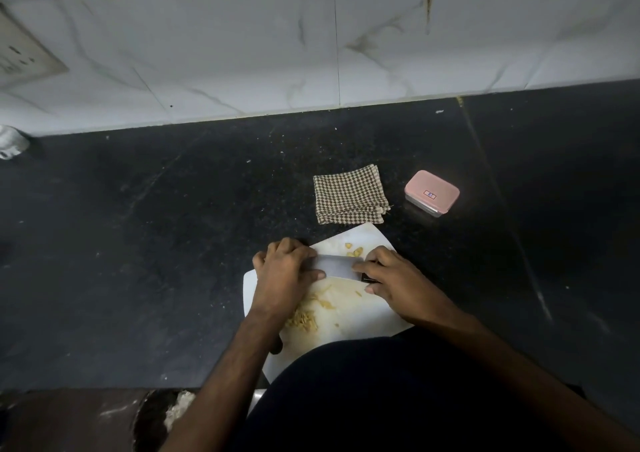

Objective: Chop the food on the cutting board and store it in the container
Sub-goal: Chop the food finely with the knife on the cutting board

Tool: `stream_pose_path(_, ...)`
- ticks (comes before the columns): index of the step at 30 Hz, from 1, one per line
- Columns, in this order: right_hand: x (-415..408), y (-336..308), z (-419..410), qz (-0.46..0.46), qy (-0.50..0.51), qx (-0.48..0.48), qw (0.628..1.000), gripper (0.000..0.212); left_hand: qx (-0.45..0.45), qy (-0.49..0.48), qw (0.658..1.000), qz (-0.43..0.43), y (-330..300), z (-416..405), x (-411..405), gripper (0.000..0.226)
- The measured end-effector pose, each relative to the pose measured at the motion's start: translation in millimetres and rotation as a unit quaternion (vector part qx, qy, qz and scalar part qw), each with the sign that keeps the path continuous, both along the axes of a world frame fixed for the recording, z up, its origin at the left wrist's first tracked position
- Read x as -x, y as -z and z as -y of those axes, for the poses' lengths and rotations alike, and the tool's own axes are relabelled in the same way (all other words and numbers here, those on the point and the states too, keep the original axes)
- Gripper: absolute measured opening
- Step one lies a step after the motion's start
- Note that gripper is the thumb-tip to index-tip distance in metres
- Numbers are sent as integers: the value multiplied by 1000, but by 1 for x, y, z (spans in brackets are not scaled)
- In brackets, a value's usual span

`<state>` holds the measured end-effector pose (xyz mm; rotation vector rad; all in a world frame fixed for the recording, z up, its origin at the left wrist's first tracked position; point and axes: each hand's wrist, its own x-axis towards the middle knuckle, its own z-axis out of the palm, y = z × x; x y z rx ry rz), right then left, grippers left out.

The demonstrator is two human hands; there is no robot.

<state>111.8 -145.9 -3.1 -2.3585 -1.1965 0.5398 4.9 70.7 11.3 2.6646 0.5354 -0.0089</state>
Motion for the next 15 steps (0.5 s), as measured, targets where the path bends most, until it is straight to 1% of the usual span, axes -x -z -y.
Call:
stream_pose_path(3, -4, -10, 3, 17, 24, -32, 999, 42, 4, -5, 1000, 17, -2, 8, -4, 41)
stream_pose_path(6, -17, -21, 10, 78, 95, -59, 991, 37, -5, -5, 999, 37, -4, 18, -7, 40)
stream_pose_path(9, -38, -33, 18, 132, 165, -93, 973, 35, -17, 5, 999, 43, -9, 29, -15, 39)
stream_pose_path(11, -53, -39, 25, 155, 198, -94, 963, 40, -32, 18, 999, 40, -13, 38, -23, 40)
stream_pose_path(15, -76, -37, 30, 147, 232, -38, 961, 62, -27, 18, 998, 54, -18, 53, -40, 40)
